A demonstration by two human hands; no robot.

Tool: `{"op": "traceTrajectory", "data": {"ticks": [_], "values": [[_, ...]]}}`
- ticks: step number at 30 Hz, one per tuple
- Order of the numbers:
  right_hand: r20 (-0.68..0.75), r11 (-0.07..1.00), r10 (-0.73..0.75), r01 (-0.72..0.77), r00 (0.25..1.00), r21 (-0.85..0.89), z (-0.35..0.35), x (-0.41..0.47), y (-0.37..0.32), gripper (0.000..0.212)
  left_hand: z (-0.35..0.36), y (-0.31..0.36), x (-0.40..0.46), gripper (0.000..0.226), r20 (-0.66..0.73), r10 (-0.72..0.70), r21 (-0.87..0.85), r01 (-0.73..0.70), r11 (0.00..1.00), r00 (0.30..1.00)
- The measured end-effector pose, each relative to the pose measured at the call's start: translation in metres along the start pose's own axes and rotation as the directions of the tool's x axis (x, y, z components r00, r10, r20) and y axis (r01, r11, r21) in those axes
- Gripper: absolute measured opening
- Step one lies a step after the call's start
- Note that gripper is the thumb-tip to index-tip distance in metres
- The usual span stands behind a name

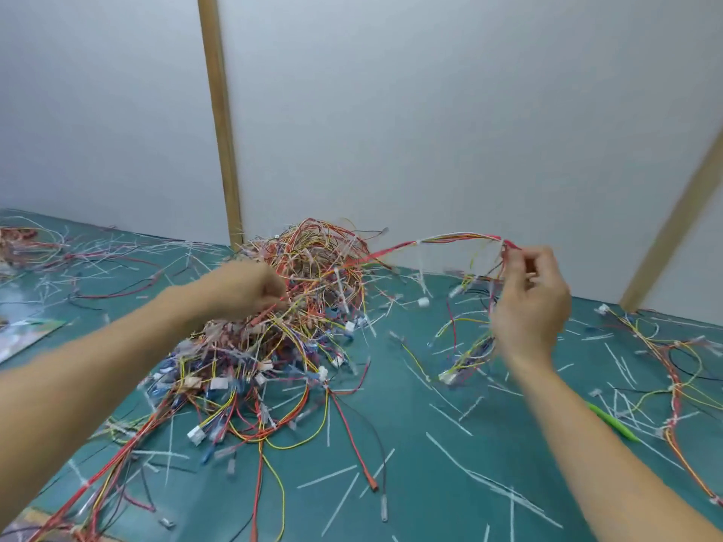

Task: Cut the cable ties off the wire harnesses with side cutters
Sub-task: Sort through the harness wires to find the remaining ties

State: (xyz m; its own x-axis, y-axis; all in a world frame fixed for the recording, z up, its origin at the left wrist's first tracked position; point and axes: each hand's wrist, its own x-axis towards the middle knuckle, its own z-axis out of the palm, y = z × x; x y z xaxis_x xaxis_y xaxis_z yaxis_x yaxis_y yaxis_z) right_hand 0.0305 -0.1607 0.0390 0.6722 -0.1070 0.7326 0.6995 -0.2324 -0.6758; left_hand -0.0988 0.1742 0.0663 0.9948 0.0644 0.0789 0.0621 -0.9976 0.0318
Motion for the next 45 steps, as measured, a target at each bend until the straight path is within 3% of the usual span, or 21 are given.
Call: {"op": "traceTrajectory", "data": {"ticks": [2,4,5,7,10,15,18,20,22,23,25,27,28,30,32,34,36,39,40,43,45], "values": [[-0.035,0.997,0.071,-0.073,0.997,-0.041,-0.015,0.019,0.018,0.021,-0.003,0.011,0.003,0.015,0.071,0.01,0.127,-0.018,0.992,0.997],[-0.163,0.985,0.171,-0.172,0.972,0.003,-0.025,0.029,0.03,0.02,-0.008,0.019,0.006,0.01,0.093,0.021,0.169,-0.037,0.985,0.995],[-0.168,0.982,0.184,-0.186,0.968,0.0,-0.029,0.031,0.035,0.019,-0.01,0.02,0.008,0.011,0.084,0.023,0.193,-0.039,0.98,0.996],[-0.048,0.987,0.155,-0.157,0.987,-0.032,-0.04,0.034,0.042,0.019,-0.012,0.02,0.011,0.013,0.075,-0.017,0.211,0.001,0.977,0.997],[-0.194,0.955,0.289,-0.268,0.937,0.126,-0.061,0.05,0.059,0.024,-0.014,0.019,0.014,0.023,0.021,-0.106,0.196,0.1,0.976,0.994],[-0.003,0.928,0.37,-0.369,0.929,0.055,-0.073,0.045,0.075,0.027,-0.012,0.048,0.021,0.033,-0.185,-0.05,0.357,0.115,0.927,0.981],[0.069,0.938,0.341,-0.345,0.937,0.045,-0.078,0.046,0.07,0.021,-0.019,0.084,0.03,0.017,-0.323,-0.018,0.258,0.106,0.96,0.946],[0.166,0.957,0.289,-0.291,0.943,-0.008,-0.081,0.045,0.067,0.022,-0.022,0.111,0.036,0.014,-0.327,-0.046,-0.075,0.023,0.997,0.944],[0.286,0.976,0.219,-0.209,0.933,-0.068,-0.083,0.041,0.059,0.02,-0.021,0.138,0.041,0.025,-0.252,-0.034,-0.462,-0.089,0.882,0.967],[0.34,0.98,0.201,-0.184,0.919,-0.082,-0.083,0.039,0.052,0.02,-0.02,0.151,0.043,0.032,-0.246,-0.005,-0.554,-0.136,0.822,0.969],[0.417,0.988,0.142,-0.104,0.898,-0.112,-0.083,0.032,0.038,0.021,-0.017,0.175,0.05,0.035,-0.328,0.012,-0.621,-0.225,0.751,0.945],[0.462,0.983,0.008,0.078,0.887,-0.167,-0.081,0.022,0.028,0.021,-0.015,0.195,0.057,0.031,-0.398,-0.048,-0.694,-0.266,0.669,0.916],[0.481,0.969,-0.061,0.167,0.875,-0.18,-0.081,0.015,0.024,0.021,-0.013,0.202,0.06,0.035,-0.363,-0.084,-0.766,-0.246,0.594,0.928],[0.523,0.95,-0.168,0.279,0.835,-0.141,-0.084,0.001,0.021,0.016,-0.004,0.213,0.065,0.053,-0.152,-0.061,-0.896,-0.112,0.429,0.987],[0.592,0.945,-0.23,0.323,0.772,-0.053,-0.09,-0.013,0.02,0.01,0.011,0.223,0.064,0.067,0.086,0.016,-0.894,0.071,0.442,0.996],[0.661,0.928,-0.283,0.373,0.695,0.006,-0.096,-0.025,0.023,0.009,0.029,0.233,0.062,0.069,0.209,0.019,-0.901,0.185,0.392,0.978],[0.686,0.908,-0.323,0.419,0.652,0.029,-0.1,-0.035,0.028,0.01,0.045,0.24,0.062,0.065,0.272,-0.011,-0.946,0.27,0.182,0.962],[0.668,0.9,-0.358,0.432,0.652,0.061,-0.105,-0.047,0.037,0.015,0.06,0.248,0.064,0.046,0.335,0.027,-0.913,0.331,-0.239,0.942],[0.667,0.904,-0.358,0.42,0.653,0.074,-0.106,-0.049,0.04,0.017,0.064,0.251,0.064,0.035,0.336,0.047,-0.887,0.333,-0.319,0.941],[0.661,0.963,-0.264,0.224,0.702,0.146,-0.105,-0.054,0.047,0.021,0.074,0.263,0.064,0.008,0.268,0.029,-0.897,0.261,-0.357,0.963],[0.617,0.972,-0.144,-0.006,0.774,0.235,-0.105,-0.054,0.049,0.026,0.078,0.269,0.064,0.012,0.195,0.003,-0.885,0.177,-0.431,0.981]]}}
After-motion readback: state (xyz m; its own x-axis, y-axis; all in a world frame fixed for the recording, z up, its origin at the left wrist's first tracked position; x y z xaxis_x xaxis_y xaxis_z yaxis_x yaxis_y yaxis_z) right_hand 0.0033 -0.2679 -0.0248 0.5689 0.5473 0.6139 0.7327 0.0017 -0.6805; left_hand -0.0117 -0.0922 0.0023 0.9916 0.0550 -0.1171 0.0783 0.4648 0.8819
